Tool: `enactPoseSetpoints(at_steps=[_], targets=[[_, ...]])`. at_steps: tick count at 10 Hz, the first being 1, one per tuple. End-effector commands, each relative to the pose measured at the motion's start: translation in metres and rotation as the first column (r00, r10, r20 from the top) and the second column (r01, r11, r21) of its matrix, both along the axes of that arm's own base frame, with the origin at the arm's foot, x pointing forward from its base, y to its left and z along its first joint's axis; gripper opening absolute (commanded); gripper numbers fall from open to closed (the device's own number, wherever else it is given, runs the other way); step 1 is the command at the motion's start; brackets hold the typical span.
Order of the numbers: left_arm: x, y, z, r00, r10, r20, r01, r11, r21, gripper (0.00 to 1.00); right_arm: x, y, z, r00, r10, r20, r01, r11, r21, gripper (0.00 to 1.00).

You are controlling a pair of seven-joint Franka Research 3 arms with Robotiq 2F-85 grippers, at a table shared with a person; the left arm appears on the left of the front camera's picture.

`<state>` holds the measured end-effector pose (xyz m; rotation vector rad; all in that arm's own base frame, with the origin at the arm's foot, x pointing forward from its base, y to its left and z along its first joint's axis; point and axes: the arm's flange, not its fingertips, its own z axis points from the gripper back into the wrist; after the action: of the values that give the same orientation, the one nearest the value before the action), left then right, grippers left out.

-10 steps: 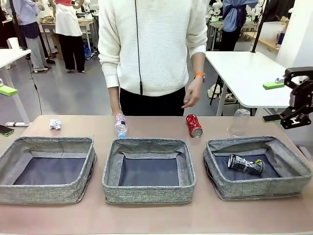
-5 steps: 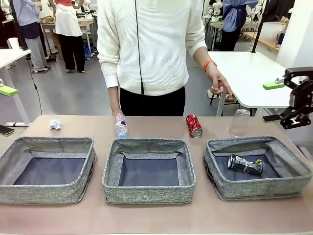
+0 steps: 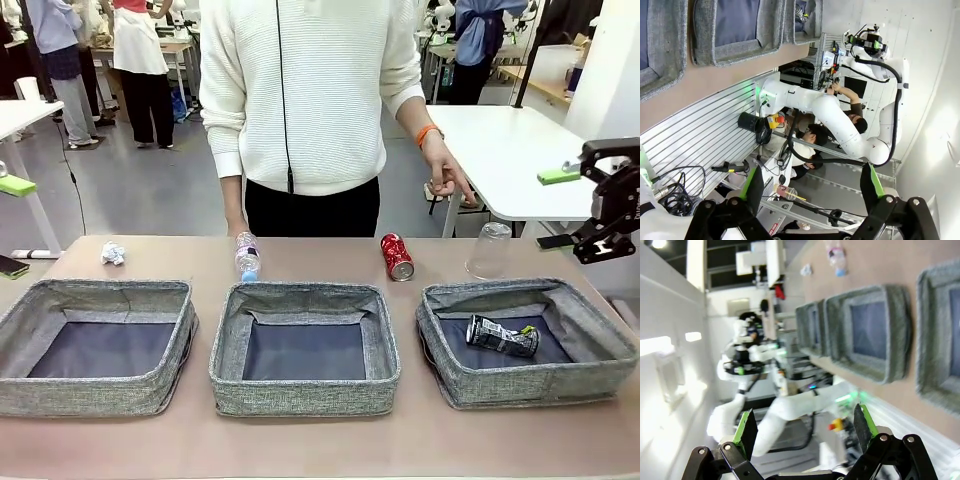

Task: Sort the waste into the appropriate baskets.
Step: Pick up the waste item pointed out by the person.

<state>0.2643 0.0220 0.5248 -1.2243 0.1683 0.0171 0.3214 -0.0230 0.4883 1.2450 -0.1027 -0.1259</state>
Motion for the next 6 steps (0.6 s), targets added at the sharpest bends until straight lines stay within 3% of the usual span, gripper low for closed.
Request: enactPoseSetpoints(at_steps=[1,2,3,4,5,6], targets=[[0.0,0.002,0.002,1.0,-0.008,0.013,0.009,1.0,-0.022,1.0,0.047,-0.005,-0.026,0.87,0.207,0.448,-0.096,0.961,-0.259,1.0],[0.0,0.002,0.002,1.0,-0.008,0.013,0.009,1.0,-0.022,1.0,0.066,-0.023,-0.044,0.8,0.195,0.568,-0.023,0.955,-0.295,1.0],[0.0,0.002,0.002,1.0,-0.008,0.013,0.009,1.0,-0.022,1.0,0.075,-0.035,-0.052,0.79,0.13,0.599,0.107,0.933,-0.343,1.0],[0.0,0.002,0.002,1.0,-0.008,0.013,0.009,1.0,-0.022,1.0,0.081,-0.043,-0.056,0.83,0.01,0.558,0.253,0.885,-0.391,1.0],[0.0,0.002,0.002,1.0,-0.008,0.013,0.009,1.0,-0.022,1.0,0.054,-0.019,-0.034,0.917,0.175,0.36,-0.07,0.955,-0.287,1.0],[0.0,0.002,0.002,1.0,-0.008,0.013,0.009,1.0,-0.022,1.0,0.054,-0.019,-0.034,0.917,0.175,0.36,-0.07,0.955,-0.287,1.0]])
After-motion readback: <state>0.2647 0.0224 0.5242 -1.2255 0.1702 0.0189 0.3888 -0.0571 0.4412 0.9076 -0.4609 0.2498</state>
